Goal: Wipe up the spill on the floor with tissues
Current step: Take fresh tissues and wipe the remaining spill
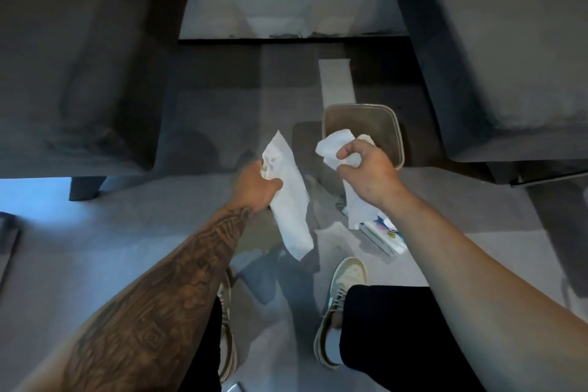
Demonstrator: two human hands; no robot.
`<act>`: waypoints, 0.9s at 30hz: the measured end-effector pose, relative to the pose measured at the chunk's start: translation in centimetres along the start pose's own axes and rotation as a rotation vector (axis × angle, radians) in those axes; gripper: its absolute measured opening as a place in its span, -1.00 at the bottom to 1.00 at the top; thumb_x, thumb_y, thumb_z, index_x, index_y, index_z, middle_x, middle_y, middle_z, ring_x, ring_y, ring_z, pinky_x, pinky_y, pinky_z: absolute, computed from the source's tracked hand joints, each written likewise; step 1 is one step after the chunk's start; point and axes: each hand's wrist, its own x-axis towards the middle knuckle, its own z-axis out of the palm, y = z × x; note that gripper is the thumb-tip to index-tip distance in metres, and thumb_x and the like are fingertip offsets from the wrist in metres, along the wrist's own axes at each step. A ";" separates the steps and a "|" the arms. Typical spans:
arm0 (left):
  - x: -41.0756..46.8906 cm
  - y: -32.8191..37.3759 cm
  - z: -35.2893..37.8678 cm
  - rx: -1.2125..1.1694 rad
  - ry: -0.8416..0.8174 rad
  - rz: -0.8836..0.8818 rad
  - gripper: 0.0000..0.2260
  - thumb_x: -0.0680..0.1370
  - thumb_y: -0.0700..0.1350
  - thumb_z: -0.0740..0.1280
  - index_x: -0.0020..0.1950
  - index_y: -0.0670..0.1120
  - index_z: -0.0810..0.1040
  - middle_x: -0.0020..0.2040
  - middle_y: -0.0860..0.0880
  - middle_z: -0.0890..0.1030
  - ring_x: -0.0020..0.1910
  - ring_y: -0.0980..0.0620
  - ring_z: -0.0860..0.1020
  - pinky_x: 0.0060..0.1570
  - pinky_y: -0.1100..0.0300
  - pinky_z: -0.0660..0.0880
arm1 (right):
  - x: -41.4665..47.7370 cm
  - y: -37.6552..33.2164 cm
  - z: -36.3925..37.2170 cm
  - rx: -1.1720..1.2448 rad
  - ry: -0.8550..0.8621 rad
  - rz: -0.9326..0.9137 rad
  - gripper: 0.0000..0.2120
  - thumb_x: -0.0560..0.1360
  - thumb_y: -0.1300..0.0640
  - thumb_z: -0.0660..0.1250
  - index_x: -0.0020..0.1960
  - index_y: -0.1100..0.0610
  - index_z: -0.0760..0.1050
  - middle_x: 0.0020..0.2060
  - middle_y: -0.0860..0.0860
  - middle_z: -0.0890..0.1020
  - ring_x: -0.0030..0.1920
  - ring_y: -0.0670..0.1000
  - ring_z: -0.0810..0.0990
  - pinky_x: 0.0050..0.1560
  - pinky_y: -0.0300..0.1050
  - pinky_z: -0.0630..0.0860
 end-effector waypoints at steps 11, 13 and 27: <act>-4.8 -3.1 -5.7 -0.295 -0.002 -0.054 -0.76 0.56 0.03 0.31 -0.03 -0.10 0.68 -0.12 -0.05 0.73 -0.09 -0.08 0.70 0.15 -0.11 0.57 | -5.5 -7.2 9.3 -0.023 -0.206 -0.156 -0.61 0.49 0.17 0.35 0.23 -0.18 0.44 0.07 -0.13 0.54 -0.11 -0.05 0.58 -0.01 -0.06 0.60; -4.7 -3.4 -6.7 -0.333 -0.031 -0.062 -0.72 0.56 0.02 0.29 -0.04 -0.15 0.67 -0.16 -0.09 0.73 -0.09 -0.13 0.70 0.16 -0.15 0.56 | -5.5 -7.9 10.4 -0.072 -0.232 -0.237 -0.48 0.51 0.16 0.34 0.39 -0.19 0.32 0.11 -0.12 0.52 -0.04 -0.07 0.54 0.06 -0.13 0.53; -3.1 -3.6 -10.1 -0.555 -0.049 -0.092 -0.64 0.66 0.07 0.17 0.13 -0.13 0.66 0.01 -0.17 0.72 0.02 -0.18 0.68 0.08 -0.07 0.60 | -3.0 -9.4 14.9 -0.126 -0.306 -0.307 -0.45 0.50 0.16 0.34 0.42 -0.12 0.29 0.14 -0.09 0.62 0.06 -0.05 0.62 0.08 0.01 0.59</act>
